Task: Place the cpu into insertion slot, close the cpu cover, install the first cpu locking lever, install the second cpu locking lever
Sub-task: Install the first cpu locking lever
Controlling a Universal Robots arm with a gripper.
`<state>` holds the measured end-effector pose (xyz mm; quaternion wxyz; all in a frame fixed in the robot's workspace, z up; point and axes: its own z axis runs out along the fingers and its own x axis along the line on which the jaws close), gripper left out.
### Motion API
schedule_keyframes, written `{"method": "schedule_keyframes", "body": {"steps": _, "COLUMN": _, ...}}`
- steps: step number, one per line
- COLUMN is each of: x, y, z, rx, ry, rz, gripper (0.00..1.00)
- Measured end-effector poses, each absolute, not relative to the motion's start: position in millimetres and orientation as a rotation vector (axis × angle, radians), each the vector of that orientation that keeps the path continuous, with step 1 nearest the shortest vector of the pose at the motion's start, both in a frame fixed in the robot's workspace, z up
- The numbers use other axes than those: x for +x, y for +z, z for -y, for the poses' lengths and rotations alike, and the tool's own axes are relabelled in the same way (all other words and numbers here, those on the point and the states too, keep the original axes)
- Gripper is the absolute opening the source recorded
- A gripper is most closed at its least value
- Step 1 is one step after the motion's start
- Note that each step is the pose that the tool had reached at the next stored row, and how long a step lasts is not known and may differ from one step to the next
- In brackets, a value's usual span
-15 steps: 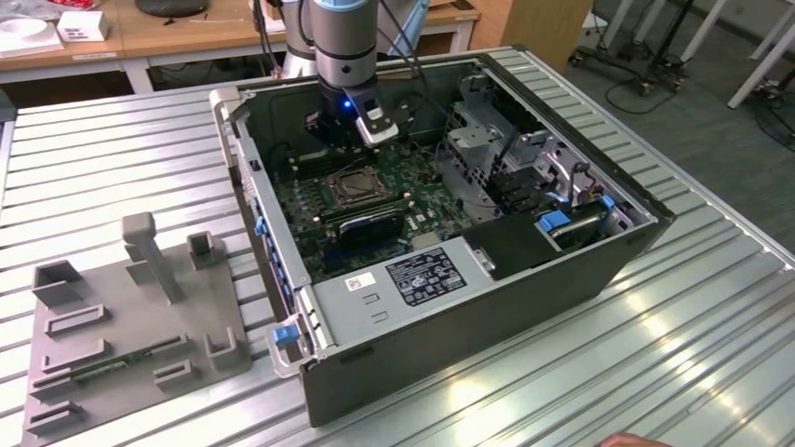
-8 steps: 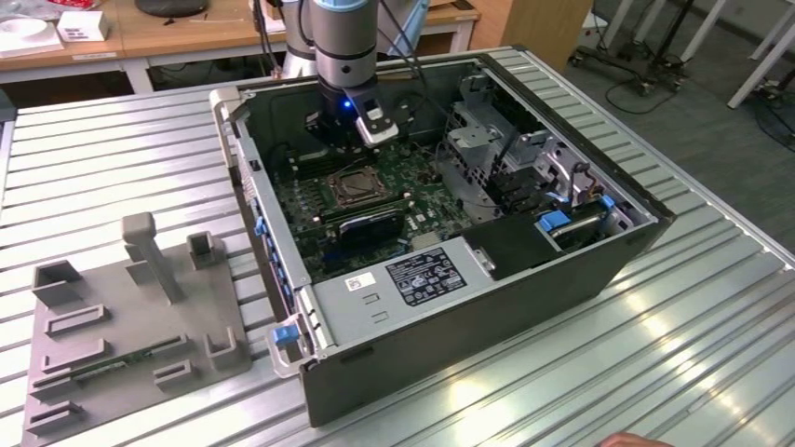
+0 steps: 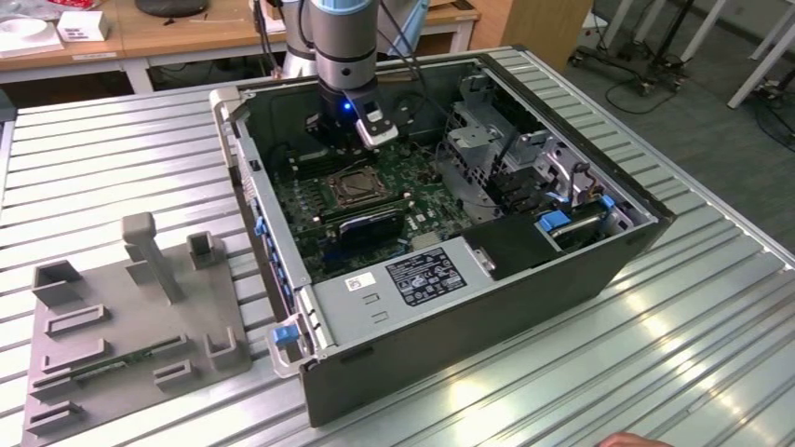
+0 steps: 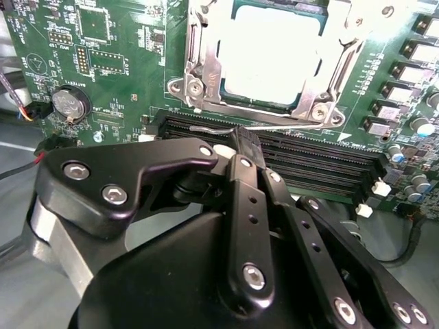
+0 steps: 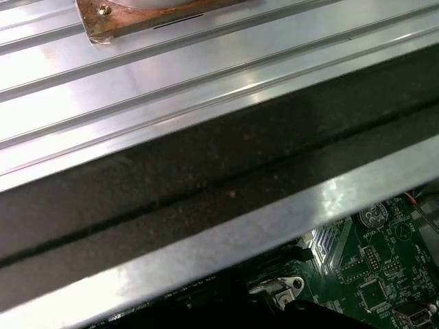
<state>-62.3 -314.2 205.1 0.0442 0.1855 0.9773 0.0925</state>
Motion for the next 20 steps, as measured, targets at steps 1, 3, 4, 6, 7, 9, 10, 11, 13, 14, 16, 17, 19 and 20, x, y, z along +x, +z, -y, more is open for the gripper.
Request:
{"method": "schedule_keyframes", "body": {"steps": 1, "x": -62.3, "y": 204.7, "z": 314.2, "rx": 0.567, "ry": 0.283, "rz": -2.987, "gripper": 0.11}}
{"method": "schedule_keyframes", "body": {"steps": 3, "x": -62.3, "y": 204.0, "z": 314.2, "rx": 0.567, "ry": 0.283, "rz": -2.987, "gripper": 0.11}}
{"method": "schedule_keyframes", "body": {"steps": 4, "x": -62.3, "y": 203.6, "z": 314.2, "rx": 0.567, "ry": 0.283, "rz": -2.987, "gripper": 0.11}}
{"method": "schedule_keyframes", "body": {"steps": 6, "x": -62.3, "y": 202.8, "z": 314.2, "rx": 0.567, "ry": 0.283, "rz": -2.987, "gripper": 0.11}}
{"method": "schedule_keyframes", "body": {"steps": 7, "x": -62.3, "y": 202.4, "z": 314.2, "rx": 0.567, "ry": 0.283, "rz": -2.987, "gripper": 0.11}}
{"method": "schedule_keyframes", "body": {"steps": 9, "x": -62.3, "y": 201.6, "z": 314.2, "rx": 0.567, "ry": 0.283, "rz": -2.987, "gripper": 0.11}}
{"method": "schedule_keyframes", "body": {"steps": 10, "x": -62.3, "y": 201.2, "z": 314.3, "rx": 0.567, "ry": 0.283, "rz": -2.987, "gripper": 0.11}}
{"method": "schedule_keyframes", "body": {"steps": 11, "x": -62.4, "y": 200.8, "z": 314.3, "rx": 0.567, "ry": 0.283, "rz": -2.987, "gripper": 0.11}}
{"method": "schedule_keyframes", "body": {"steps": 13, "x": -62.3, "y": 200.3, "z": 314.3, "rx": 0.567, "ry": 0.283, "rz": -2.987, "gripper": 0.11}}
{"method": "schedule_keyframes", "body": {"steps": 14, "x": -62.3, "y": 200.1, "z": 314.3, "rx": 0.567, "ry": 0.283, "rz": -2.987, "gripper": 0.11}}
{"method": "schedule_keyframes", "body": {"steps": 16, "x": -62.3, "y": 200.0, "z": 314.3, "rx": 0.567, "ry": 0.282, "rz": -2.987, "gripper": 0.11}}
{"method": "schedule_keyframes", "body": {"steps": 17, "x": -62.3, "y": 200.0, "z": 314.4, "rx": 0.567, "ry": 0.282, "rz": -2.987, "gripper": 0.11}}
{"method": "schedule_keyframes", "body": {"steps": 19, "x": -62.2, "y": 199.8, "z": 314.9, "rx": 0.567, "ry": 0.283, "rz": -2.987, "gripper": 0.11}}
{"method": "schedule_keyframes", "body": {"steps": 20, "x": -62.3, "y": 199.8, "z": 315.4, "rx": 0.567, "ry": 0.283, "rz": -2.987, "gripper": 0.11}}
